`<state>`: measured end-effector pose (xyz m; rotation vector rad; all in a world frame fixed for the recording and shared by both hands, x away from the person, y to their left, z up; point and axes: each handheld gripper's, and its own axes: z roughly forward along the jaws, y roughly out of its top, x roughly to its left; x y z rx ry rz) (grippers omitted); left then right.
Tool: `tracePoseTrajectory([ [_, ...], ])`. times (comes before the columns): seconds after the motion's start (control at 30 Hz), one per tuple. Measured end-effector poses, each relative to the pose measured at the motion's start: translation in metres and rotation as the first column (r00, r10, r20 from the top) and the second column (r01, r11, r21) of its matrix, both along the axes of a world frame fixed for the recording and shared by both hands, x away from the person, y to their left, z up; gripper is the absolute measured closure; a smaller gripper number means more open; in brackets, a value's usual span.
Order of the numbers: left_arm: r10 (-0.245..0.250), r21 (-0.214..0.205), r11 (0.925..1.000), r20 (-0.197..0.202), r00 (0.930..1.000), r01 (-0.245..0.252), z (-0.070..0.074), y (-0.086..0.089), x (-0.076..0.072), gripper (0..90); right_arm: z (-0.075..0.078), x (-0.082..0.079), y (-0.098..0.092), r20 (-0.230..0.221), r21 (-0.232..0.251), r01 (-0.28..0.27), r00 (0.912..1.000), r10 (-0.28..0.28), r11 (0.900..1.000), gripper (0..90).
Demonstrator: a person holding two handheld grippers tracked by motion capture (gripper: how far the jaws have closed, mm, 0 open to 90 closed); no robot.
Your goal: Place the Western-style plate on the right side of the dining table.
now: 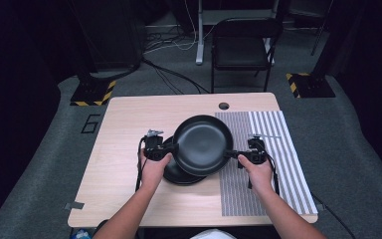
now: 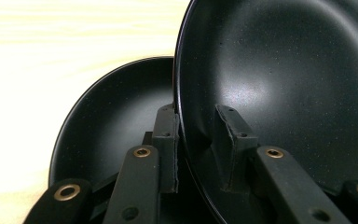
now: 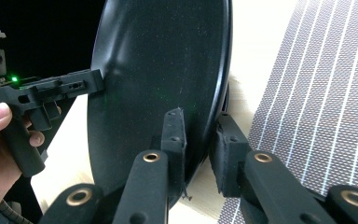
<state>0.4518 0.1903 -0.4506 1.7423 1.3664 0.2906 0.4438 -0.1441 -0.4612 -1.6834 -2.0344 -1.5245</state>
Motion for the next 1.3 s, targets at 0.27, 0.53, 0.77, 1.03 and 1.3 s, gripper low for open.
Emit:
tracePoseTrajectory([
  [0.27, -0.013, 0.002, 0.9999, 0.001, 0.9999, 0.013, 0.002, -0.008, 0.002, 70.7, 0.003, -0.002, -0.008, 0.01, 0.003, 0.014, 0.9999, -0.014, 0.9999, 76.9],
  [0.53, -0.027, 0.002, 0.9996, 0.004, 0.9996, 0.027, 0.005, -0.015, 0.003, 71.1, 0.003, -0.004, -0.016, 0.015, 0.011, 0.024, 0.9996, -0.024, 0.9997, 76.8],
  [0.77, -0.049, -0.006, 0.9988, 0.002, 0.9988, 0.049, 0.006, -0.023, 0.005, 71.0, 0.008, -0.006, -0.024, 0.032, 0.006, 0.04, 0.9987, -0.04, 0.9992, 77.1],
  [1.03, -0.073, -0.009, 0.9973, 0.001, 0.9973, 0.073, 0.006, -0.032, 0.006, 71.0, 0.011, -0.011, -0.034, 0.049, 0.008, 0.067, 0.9965, -0.067, 0.9977, 77.6],
  [1.3, -0.092, -0.013, 0.9956, 0.002, 0.9957, 0.092, 0.007, -0.041, 0.007, 71.3, 0.011, -0.014, -0.043, 0.042, 0.013, 0.082, 0.9957, -0.082, 0.9966, 77.5],
])
